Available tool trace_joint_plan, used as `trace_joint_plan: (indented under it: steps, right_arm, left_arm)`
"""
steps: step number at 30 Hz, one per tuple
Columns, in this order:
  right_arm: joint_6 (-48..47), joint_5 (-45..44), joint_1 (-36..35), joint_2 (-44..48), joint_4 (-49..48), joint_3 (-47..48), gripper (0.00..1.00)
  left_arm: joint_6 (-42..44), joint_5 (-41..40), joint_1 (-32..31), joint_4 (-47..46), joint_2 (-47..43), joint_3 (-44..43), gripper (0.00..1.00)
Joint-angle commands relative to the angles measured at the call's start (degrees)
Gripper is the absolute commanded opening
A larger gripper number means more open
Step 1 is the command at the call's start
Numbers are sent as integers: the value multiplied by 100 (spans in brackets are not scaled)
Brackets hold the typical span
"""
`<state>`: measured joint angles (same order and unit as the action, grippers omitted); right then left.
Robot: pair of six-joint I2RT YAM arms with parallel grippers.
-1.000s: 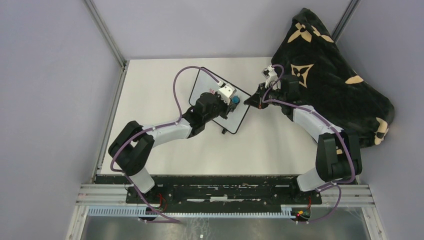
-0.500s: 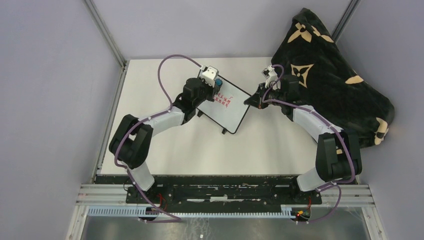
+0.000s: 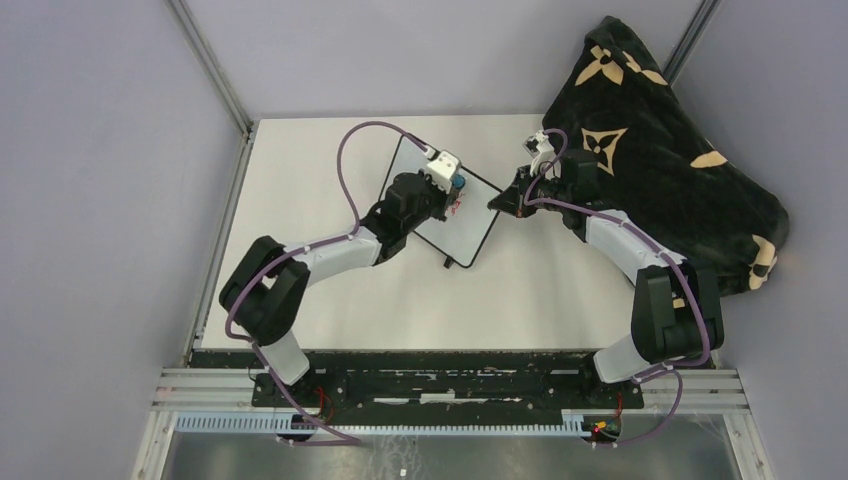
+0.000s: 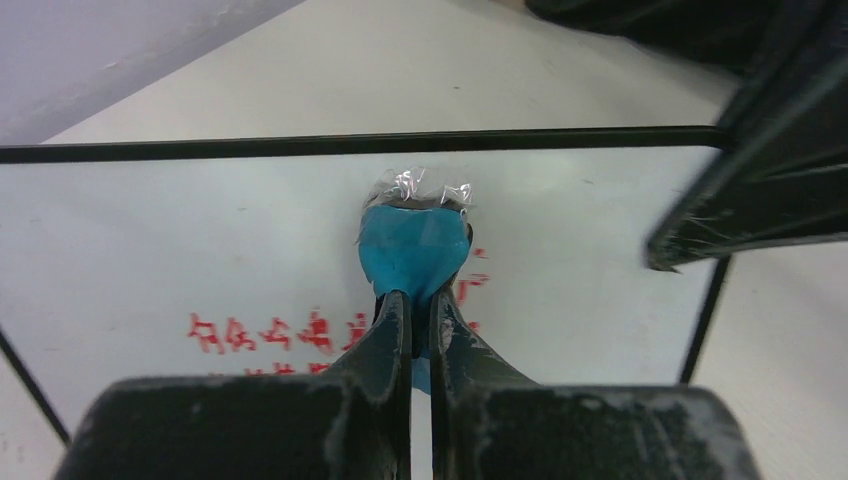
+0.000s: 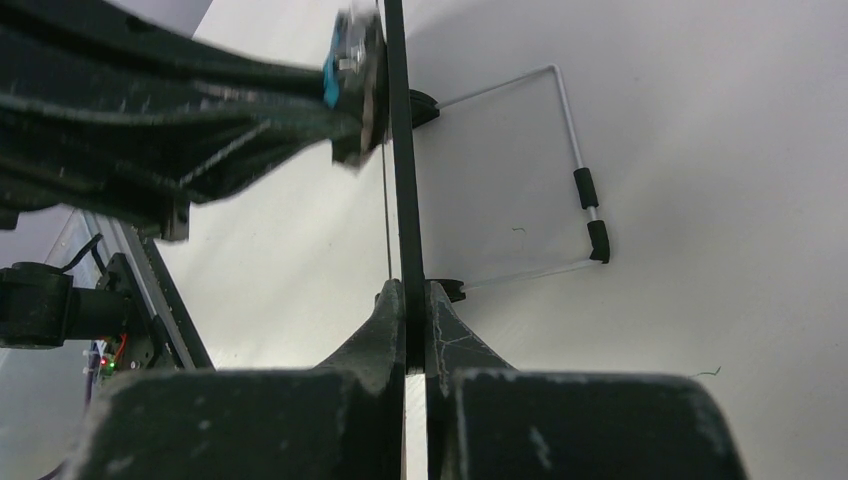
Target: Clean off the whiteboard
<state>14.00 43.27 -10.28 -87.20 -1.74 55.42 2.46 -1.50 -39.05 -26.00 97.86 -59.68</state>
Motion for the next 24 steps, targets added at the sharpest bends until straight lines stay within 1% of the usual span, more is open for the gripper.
trace_joint_plan:
  steps: [1, 3, 7, 11, 20, 24]
  right_arm:
    - [-521, -125, -149, -181, 576, -4, 1]
    - [-531, -125, -158, -173, 598, 3, 1]
    - [-533, -135, -158, -172, 600, 9, 1]
    - [-542, -125, -160, -166, 600, 6, 1]
    - [-554, -152, -167, -132, 627, 6, 1]
    - [-556, -136, -171, -182, 622, 30, 1]
  left_arm:
    - [144, 289, -509, 9, -167, 77, 3]
    - [197, 201, -639, 16, -186, 88, 3]
    - [354, -99, -608, 74, -135, 4, 3]
    - [368, -114, -291, 93, -13, -40, 3]
    - [381, -65, 702, 71, 343, -119, 3]
    - [447, -117, 893, 35, 374, -177, 3]
